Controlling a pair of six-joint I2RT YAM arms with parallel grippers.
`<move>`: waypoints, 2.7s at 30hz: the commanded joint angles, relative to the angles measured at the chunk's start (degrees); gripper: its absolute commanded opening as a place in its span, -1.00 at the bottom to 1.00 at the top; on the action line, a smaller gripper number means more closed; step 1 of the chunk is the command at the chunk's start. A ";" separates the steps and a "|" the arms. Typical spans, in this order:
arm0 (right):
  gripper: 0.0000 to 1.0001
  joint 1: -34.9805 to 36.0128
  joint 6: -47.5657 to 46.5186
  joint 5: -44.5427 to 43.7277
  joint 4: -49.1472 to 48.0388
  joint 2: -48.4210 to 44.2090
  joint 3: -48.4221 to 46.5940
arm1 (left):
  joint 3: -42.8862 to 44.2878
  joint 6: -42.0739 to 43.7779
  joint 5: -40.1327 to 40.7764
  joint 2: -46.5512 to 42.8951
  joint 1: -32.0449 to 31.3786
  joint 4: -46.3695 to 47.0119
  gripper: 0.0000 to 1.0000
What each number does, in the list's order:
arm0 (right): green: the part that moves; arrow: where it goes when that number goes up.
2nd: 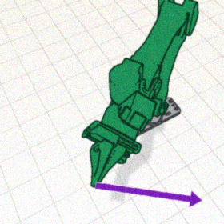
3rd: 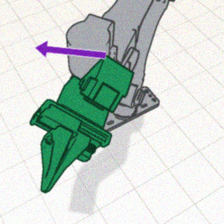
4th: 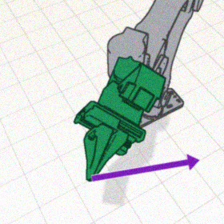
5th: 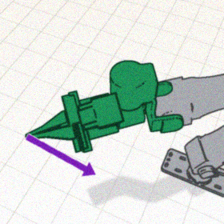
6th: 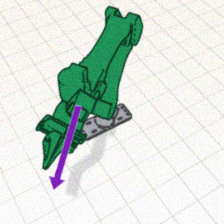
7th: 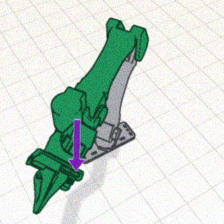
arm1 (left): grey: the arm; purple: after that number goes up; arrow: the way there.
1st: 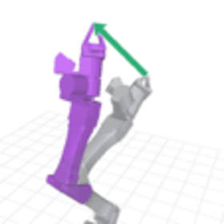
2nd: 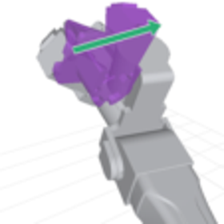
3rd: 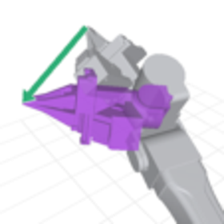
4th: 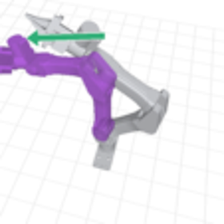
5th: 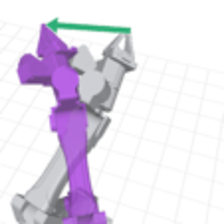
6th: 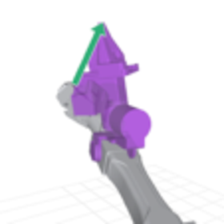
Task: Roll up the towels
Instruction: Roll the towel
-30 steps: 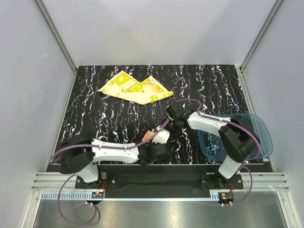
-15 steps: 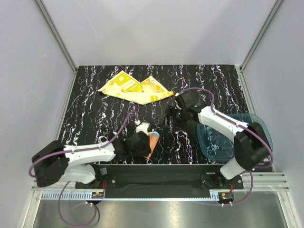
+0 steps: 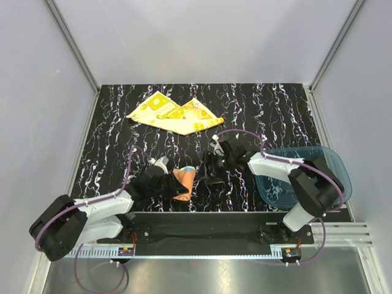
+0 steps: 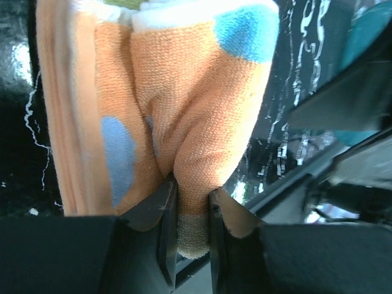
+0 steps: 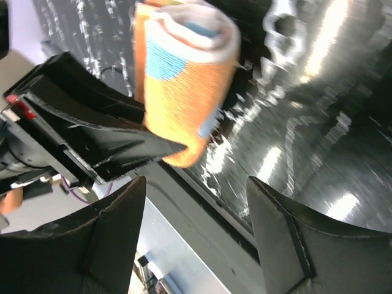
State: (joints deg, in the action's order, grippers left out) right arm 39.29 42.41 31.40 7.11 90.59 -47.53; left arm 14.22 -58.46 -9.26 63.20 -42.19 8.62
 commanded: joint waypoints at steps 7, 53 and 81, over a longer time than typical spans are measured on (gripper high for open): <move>0.40 3.07 2.85 3.50 -16.68 11.09 -2.83 | -5.25 -2.72 -6.03 1.75 4.23 0.61 -0.81; -1.00 8.35 1.36 -20.23 25.14 13.04 -20.15 | 38.60 12.31 42.65 18.52 -31.54 -40.09 0.27; 0.06 8.35 -1.10 -15.31 25.58 10.67 -21.73 | 35.18 5.81 43.98 32.69 -31.46 -42.90 -0.48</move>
State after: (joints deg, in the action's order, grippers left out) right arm 46.87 42.72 14.63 29.85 103.92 -67.48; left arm 51.55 -49.36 36.75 93.38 -75.18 -32.93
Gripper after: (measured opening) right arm 0.508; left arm 0.314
